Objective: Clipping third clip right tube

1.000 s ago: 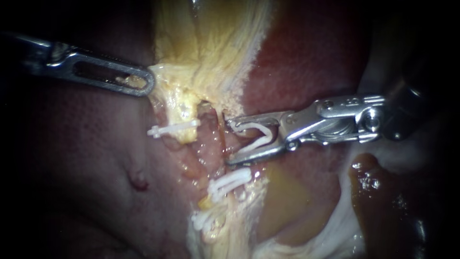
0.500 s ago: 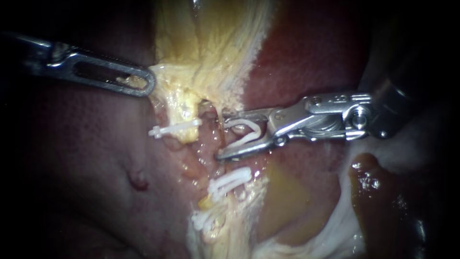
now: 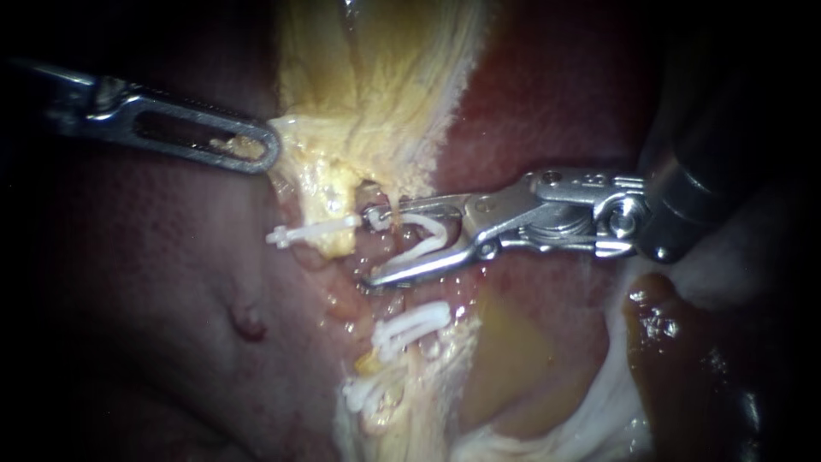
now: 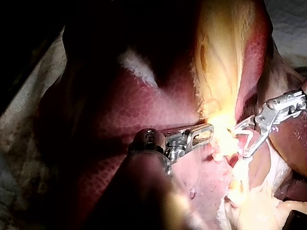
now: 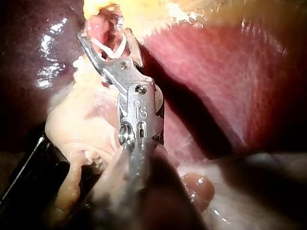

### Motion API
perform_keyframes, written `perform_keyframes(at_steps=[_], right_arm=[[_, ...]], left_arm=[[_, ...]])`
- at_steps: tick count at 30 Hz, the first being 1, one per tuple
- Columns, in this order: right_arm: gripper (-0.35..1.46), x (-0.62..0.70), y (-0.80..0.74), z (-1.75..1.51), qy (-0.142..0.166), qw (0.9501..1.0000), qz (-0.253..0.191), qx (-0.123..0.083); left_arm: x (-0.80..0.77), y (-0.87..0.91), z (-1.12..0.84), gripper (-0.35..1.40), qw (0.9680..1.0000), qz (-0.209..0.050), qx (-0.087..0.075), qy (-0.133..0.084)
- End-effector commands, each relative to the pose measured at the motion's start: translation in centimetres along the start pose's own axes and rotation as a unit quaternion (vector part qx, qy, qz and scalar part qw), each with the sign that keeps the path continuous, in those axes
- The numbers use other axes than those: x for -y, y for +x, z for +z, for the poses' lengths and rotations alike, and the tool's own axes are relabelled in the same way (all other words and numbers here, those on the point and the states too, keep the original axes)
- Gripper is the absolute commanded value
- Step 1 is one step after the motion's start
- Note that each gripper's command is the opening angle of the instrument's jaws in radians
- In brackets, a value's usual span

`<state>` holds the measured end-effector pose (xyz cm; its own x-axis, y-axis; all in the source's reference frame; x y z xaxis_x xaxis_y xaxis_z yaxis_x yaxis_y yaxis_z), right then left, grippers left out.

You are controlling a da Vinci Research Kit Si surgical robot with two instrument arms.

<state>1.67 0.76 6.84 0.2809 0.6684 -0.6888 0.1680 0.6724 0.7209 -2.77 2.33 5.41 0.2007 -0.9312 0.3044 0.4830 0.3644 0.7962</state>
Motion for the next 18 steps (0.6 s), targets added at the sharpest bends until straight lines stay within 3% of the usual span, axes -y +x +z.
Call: perform_keyframes(at_steps=[1,13,18], right_arm=[[0.50,0.00,0.00,0.00,0.002,1.0000,0.002,-0.001],[0.50,0.13,0.02,0.00,0.043,0.9990,0.010,-0.011],[0.50,0.25,0.08,0.01,0.069,0.9970,0.016,-0.031]], left_arm=[[0.00,0.00,0.00,-0.35,1.0000,0.000,0.000,0.000],[-0.02,0.00,-0.01,-0.35,1.0000,0.000,-0.001,0.001],[-0.02,0.00,-0.01,-0.35,1.0000,0.000,-0.001,0.001]])
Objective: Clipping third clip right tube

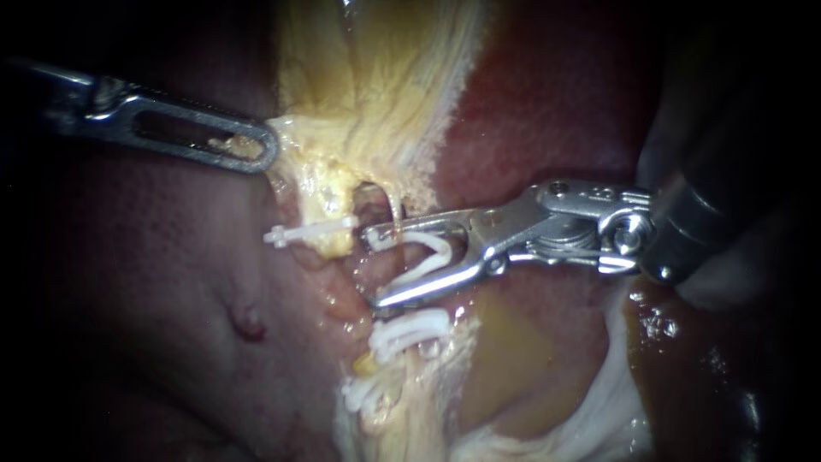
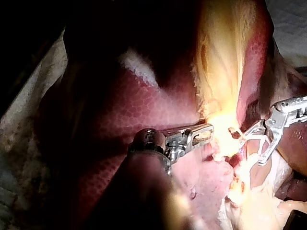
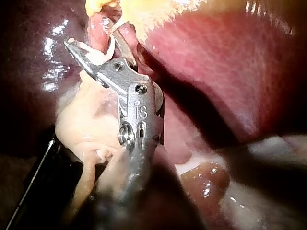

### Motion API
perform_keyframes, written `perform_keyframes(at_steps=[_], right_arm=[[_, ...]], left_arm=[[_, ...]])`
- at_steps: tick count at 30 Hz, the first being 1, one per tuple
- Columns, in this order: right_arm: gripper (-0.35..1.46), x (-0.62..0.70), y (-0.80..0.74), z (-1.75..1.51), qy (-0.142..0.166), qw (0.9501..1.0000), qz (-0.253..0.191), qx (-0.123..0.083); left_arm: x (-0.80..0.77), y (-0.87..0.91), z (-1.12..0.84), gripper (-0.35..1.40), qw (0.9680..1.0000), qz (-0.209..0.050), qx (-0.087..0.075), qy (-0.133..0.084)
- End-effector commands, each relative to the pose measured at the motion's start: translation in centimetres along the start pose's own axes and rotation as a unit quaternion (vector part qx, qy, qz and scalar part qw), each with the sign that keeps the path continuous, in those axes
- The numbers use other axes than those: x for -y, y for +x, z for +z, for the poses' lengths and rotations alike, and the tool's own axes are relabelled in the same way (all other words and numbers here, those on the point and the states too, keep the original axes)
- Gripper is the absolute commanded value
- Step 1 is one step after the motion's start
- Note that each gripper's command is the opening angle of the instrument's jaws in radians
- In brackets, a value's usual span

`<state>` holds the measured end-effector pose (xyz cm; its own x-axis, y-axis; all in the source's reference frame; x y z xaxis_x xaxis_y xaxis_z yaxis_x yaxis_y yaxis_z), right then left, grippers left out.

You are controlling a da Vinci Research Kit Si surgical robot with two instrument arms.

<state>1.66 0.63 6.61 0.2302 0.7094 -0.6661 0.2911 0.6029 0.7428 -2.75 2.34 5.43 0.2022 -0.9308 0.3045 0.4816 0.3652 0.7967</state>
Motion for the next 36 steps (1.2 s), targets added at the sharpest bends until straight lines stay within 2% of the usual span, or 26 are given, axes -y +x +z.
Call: perform_keyframes(at_steps=[1,7,22,36], right_arm=[[0.50,0.03,0.02,0.02,0.005,1.0000,0.002,-0.004],[0.50,0.12,0.11,0.08,0.019,0.9994,0.011,-0.028],[0.43,0.08,0.12,0.06,0.020,0.9989,0.030,-0.029],[0.25,0.11,0.10,0.01,0.023,0.9983,0.044,-0.029]], left_arm=[[0.00,0.00,0.00,-0.35,1.0000,0.000,0.000,0.000],[0.00,0.00,0.00,-0.35,1.0000,0.000,0.000,0.000],[0.00,0.00,0.01,-0.35,1.0000,0.000,0.000,0.000],[0.00,0.00,0.01,-0.35,1.0000,0.000,0.000,0.000]])
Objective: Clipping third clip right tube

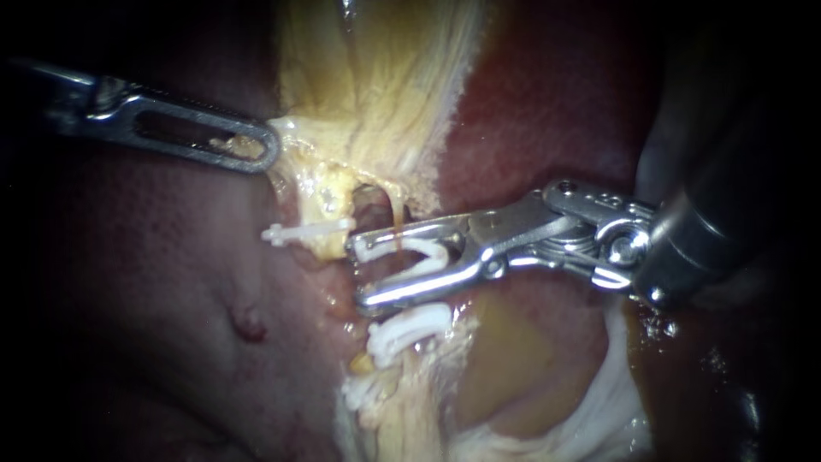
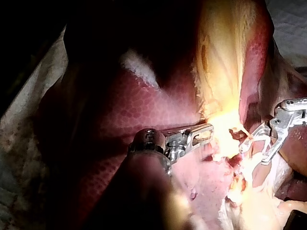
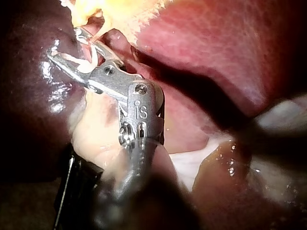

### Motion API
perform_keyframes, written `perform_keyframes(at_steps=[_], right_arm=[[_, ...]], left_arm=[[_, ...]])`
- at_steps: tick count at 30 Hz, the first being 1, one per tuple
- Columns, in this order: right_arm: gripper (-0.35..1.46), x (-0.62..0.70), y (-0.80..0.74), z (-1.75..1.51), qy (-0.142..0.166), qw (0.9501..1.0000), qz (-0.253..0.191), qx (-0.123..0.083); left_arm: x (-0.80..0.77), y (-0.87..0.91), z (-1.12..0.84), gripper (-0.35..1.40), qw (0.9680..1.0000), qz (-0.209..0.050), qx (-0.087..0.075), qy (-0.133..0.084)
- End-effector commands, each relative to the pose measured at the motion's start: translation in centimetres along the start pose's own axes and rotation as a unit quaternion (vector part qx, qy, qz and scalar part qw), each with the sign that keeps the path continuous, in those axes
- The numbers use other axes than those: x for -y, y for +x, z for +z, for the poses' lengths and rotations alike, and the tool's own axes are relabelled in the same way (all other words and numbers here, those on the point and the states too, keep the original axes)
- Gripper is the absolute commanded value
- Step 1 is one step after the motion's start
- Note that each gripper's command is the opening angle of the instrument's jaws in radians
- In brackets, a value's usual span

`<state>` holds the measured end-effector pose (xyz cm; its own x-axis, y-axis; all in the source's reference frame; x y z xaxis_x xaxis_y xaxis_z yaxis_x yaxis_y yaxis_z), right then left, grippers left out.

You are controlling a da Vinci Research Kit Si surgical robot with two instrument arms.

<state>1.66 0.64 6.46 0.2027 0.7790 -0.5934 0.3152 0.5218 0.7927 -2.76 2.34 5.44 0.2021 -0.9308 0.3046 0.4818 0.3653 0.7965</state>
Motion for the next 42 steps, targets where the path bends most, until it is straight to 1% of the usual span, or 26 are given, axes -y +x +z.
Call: perform_keyframes(at_steps=[1,9,16,18,19,23,24,30,42], right_arm=[[0.24,0.00,0.00,0.00,0.000,1.0000,0.001,0.000],[0.09,-0.01,-0.01,-0.04,-0.004,1.0000,0.001,-0.001],[-0.21,-0.01,0.01,-0.13,-0.010,0.9999,0.002,-0.004],[-0.33,0.00,0.01,-0.15,-0.009,0.9999,0.008,-0.005],[-0.35,0.00,0.01,-0.15,-0.010,0.9998,0.014,-0.006],[-0.35,0.02,0.00,-0.18,0.003,0.9985,0.055,-0.005],[-0.35,0.03,0.00,-0.18,0.004,0.9983,0.058,-0.005],[-0.35,0.05,-0.01,-0.19,0.000,0.9983,0.059,0.005],[-0.35,0.04,-0.02,-0.20,0.001,0.9983,0.059,0.005]], left_arm=[[0.00,0.00,0.00,-0.35,1.0000,0.000,0.000,0.000],[0.00,0.00,0.00,-0.35,1.0000,0.000,0.000,0.000],[0.00,0.00,0.00,-0.35,1.0000,0.000,0.000,0.000],[-0.01,0.00,0.00,-0.35,1.0000,0.000,0.000,0.000],[-0.01,0.00,0.00,-0.35,1.0000,0.000,0.000,0.000],[-0.01,0.00,0.00,-0.35,1.0000,0.000,0.000,0.000],[-0.01,0.00,0.00,-0.35,1.0000,0.000,0.000,0.000],[-0.01,0.00,0.00,-0.35,1.0000,0.000,0.000,0.000],[-0.01,0.00,0.00,-0.35,1.0000,0.000,0.000,0.000]])
